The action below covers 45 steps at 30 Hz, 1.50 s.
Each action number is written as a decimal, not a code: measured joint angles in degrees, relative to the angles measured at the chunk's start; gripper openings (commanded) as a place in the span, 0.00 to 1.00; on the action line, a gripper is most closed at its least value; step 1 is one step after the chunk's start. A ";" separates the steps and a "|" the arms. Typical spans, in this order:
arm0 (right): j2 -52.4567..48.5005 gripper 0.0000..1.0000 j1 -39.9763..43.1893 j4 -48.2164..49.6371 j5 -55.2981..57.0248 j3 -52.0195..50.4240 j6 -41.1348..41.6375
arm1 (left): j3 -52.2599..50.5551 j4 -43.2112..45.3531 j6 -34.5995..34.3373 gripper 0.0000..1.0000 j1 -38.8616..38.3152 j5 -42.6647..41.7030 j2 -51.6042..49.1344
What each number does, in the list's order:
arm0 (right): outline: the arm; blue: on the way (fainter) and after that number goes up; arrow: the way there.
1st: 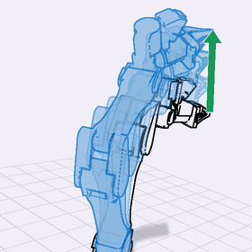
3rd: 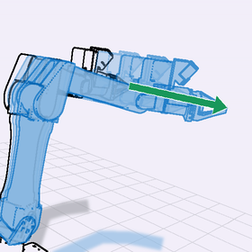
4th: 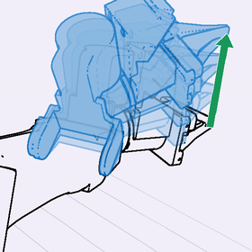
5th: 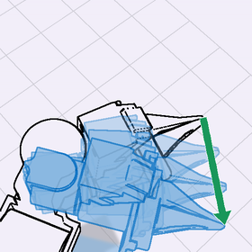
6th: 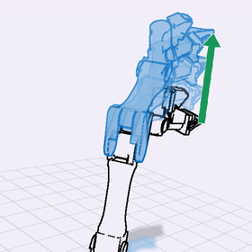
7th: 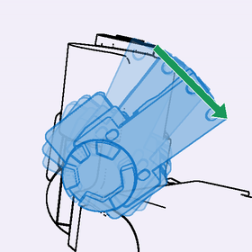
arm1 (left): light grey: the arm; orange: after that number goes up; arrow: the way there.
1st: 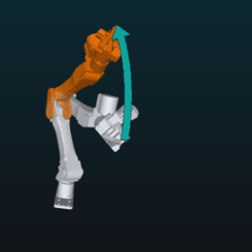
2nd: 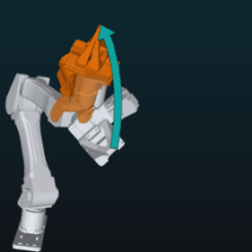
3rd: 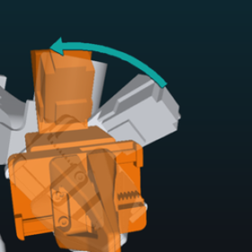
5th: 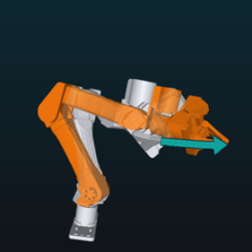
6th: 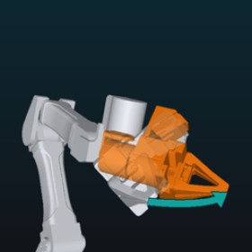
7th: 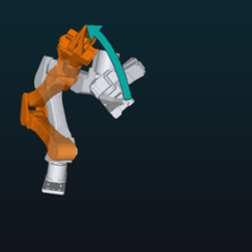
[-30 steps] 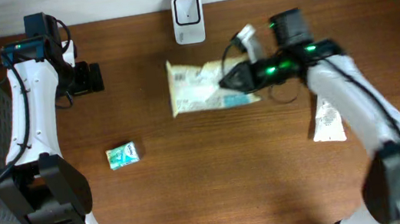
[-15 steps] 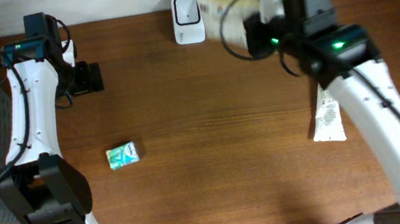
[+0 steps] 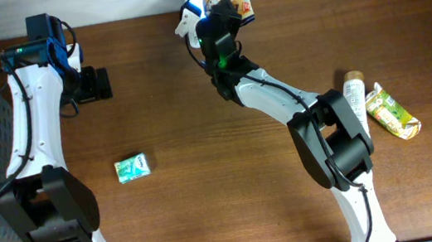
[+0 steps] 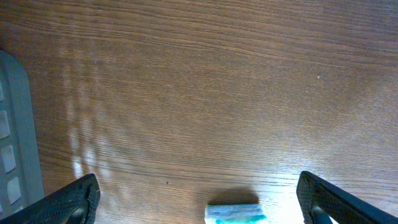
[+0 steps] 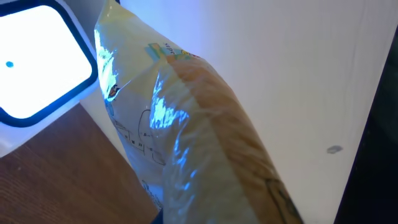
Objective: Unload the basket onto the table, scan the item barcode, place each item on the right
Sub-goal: 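Hold the white snack bag up in front of the scanner, then carry the white snack bag right and drop it on the pile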
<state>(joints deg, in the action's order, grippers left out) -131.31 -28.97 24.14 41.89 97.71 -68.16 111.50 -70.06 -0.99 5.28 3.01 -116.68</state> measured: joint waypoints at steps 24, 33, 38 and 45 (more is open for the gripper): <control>39.95 0.04 13.27 -100.35 -36.52 -0.37 65.59 | -0.04 -0.02 -0.02 0.99 0.00 0.00 0.00; 30.97 0.04 27.12 -98.38 -34.34 -10.84 71.65 | -0.04 0.00 -0.02 0.99 0.00 0.00 0.00; 29.94 0.99 37.70 -96.72 -28.33 -10.95 74.49 | -0.04 0.00 -0.02 0.99 0.00 0.00 0.00; 29.35 0.99 40.06 -103.43 -31.41 2.97 77.00 | -0.04 0.04 -0.02 0.99 0.00 0.00 0.00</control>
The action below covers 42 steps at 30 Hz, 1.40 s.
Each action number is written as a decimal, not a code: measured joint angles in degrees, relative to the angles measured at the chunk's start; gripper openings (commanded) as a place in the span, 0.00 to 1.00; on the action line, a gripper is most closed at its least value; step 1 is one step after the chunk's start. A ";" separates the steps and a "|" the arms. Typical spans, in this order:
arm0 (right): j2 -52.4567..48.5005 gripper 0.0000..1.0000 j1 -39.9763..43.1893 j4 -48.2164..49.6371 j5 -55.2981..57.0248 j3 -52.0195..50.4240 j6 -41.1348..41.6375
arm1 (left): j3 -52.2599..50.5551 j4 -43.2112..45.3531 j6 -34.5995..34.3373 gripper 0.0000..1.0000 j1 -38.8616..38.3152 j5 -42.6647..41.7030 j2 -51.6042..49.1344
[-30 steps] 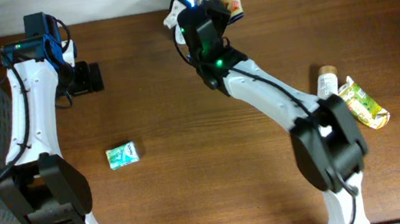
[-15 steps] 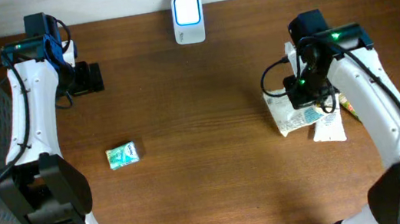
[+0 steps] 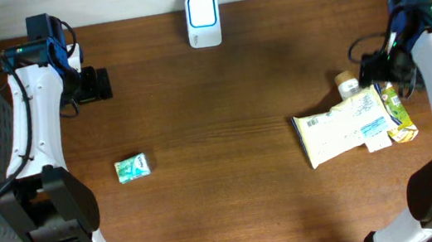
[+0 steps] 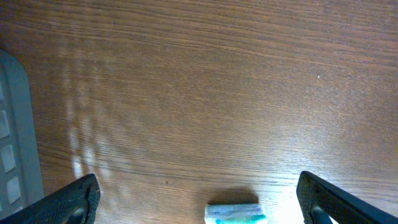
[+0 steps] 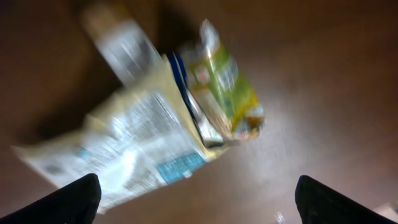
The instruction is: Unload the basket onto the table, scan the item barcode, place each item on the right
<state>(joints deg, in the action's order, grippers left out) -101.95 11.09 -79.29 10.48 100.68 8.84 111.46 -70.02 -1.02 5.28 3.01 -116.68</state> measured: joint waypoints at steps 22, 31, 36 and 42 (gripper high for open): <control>-3.54 0.76 -46.25 54.03 -23.08 -22.18 15.02 | 0.00 -5.11 -0.35 0.51 0.00 -7.98 0.00; -6.56 0.76 -40.33 52.02 -21.68 -22.93 15.19 | -24.63 -2.14 -18.71 0.57 -0.07 1.97 16.90; -6.67 0.76 -40.33 52.30 -21.66 -22.99 15.17 | -45.03 13.57 -18.80 0.38 -0.07 1.97 16.57; -6.67 0.76 -40.33 52.33 -21.66 -22.99 15.17 | -50.03 19.21 -18.71 0.40 -0.48 0.66 16.61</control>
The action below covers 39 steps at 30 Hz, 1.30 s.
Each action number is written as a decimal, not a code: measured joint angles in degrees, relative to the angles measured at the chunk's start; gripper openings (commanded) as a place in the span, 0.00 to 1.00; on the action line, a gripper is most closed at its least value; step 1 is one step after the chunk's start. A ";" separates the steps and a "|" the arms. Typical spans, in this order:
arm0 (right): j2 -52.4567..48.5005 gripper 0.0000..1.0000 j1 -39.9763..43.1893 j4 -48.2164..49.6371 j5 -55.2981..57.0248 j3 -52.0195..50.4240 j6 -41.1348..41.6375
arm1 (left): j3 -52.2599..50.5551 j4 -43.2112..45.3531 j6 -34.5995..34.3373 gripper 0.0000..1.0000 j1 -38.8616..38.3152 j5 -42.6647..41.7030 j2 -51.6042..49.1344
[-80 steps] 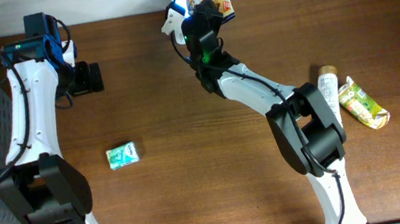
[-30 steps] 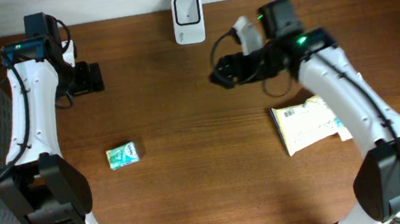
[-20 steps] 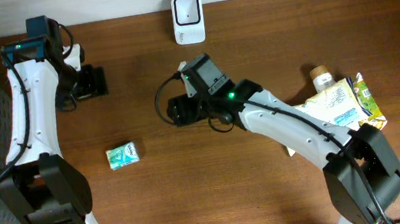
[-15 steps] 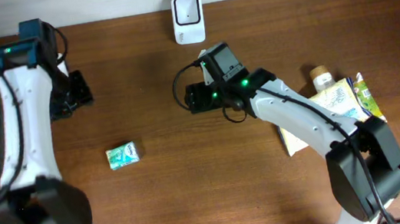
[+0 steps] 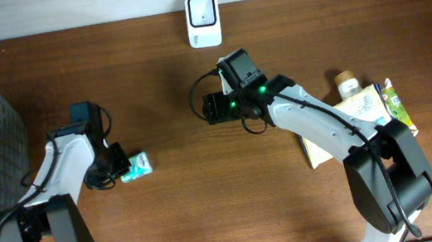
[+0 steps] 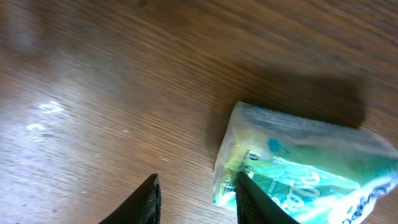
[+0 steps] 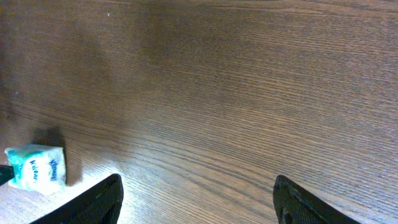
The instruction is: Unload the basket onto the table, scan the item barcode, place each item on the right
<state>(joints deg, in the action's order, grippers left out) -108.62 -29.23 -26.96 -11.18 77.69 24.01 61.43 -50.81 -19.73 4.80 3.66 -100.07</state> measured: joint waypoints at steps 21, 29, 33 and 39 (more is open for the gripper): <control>-8.17 0.47 -12.22 11.93 -3.52 -0.04 4.70 | 15.63 3.82 1.14 0.99 6.58 -8.76 2.21; -12.63 0.06 -14.75 14.49 -4.74 -0.04 10.36 | 15.63 3.76 1.11 0.99 6.58 -8.76 2.21; -12.63 0.04 -14.12 13.27 -5.25 0.09 10.54 | 15.63 3.76 1.14 0.99 6.58 -8.79 2.21; -4.85 0.26 -0.61 -4.15 -5.11 0.55 -15.15 | 15.63 3.72 1.14 0.99 6.58 -8.76 2.21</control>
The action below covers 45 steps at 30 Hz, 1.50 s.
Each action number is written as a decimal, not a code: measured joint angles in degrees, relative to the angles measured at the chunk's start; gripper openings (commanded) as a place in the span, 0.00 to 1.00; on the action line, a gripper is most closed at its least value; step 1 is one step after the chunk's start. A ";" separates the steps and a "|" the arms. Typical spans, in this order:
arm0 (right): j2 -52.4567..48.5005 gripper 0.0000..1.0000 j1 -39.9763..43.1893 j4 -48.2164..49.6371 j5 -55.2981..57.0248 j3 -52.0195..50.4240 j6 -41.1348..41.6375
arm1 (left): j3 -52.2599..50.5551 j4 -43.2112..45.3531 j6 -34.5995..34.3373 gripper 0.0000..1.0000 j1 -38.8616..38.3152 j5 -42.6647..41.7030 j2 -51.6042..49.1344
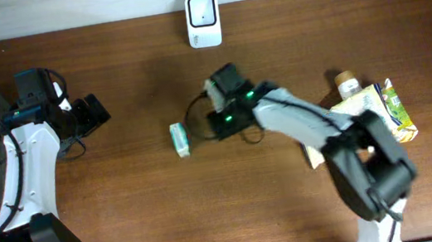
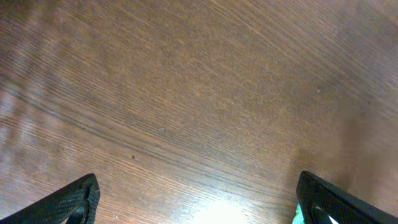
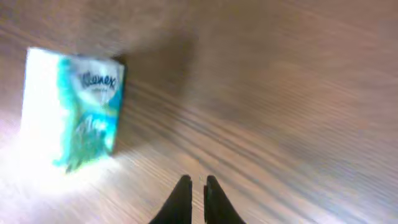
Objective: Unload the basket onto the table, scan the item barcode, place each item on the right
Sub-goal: 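Grasp the Kleenex tissue pack with the right gripper and lift it, then hold the Kleenex pack up in front of the scanner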
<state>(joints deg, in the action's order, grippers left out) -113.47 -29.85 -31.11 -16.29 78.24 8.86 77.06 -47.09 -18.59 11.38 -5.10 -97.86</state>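
Note:
The item is a small teal-and-white Kleenex tissue pack [image 1: 179, 139] lying on the wooden table [image 1: 154, 221], also close in the right wrist view [image 3: 74, 106]. My right gripper [image 1: 200, 130] sits just right of the pack; its fingers are shut with nothing between them [image 3: 198, 186], and it stays apart from the pack. My left gripper [image 1: 97, 110] hangs open at the upper left, fingers wide apart [image 2: 199, 199] over bare wood. The white scanner [image 1: 201, 9] stands at the table's far edge.
A grey basket fills the left edge. At the right lie a snack bag [image 1: 350, 120], a bottle [image 1: 347, 83] and a green juice pouch [image 1: 394, 110] close together.
The left gripper left the tissue pack and now hangs open at the upper left. The pack lies farther right and turned. The right gripper, open then, is now shut beside it.
The right gripper first held a snack bag up at the scanner. Then the bag lay at the right by the bottle and pouch. Then the left gripper was down at the tissue pack. Now the pack lies mid-table beside the shut right gripper.

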 measured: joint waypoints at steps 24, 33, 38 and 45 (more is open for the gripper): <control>-0.42 0.04 -11.91 6.14 7.65 0.94 6.19 | 0.00 -0.02 0.00 0.99 0.00 0.00 0.00; 17.29 0.04 23.87 0.00 -56.54 1.62 13.90 | 0.00 -0.02 0.00 0.99 0.00 0.00 0.00; 16.65 0.04 34.05 -2.16 -69.57 1.62 14.75 | 0.00 0.00 0.00 0.99 0.00 0.00 0.00; 16.65 0.08 36.85 -2.93 -70.90 1.62 35.50 | 0.00 -0.02 0.00 0.99 0.00 0.00 0.00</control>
<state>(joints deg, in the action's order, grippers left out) -96.82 7.01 -34.04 -87.20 79.85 44.36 77.06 -47.11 -18.59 11.38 -5.10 -97.86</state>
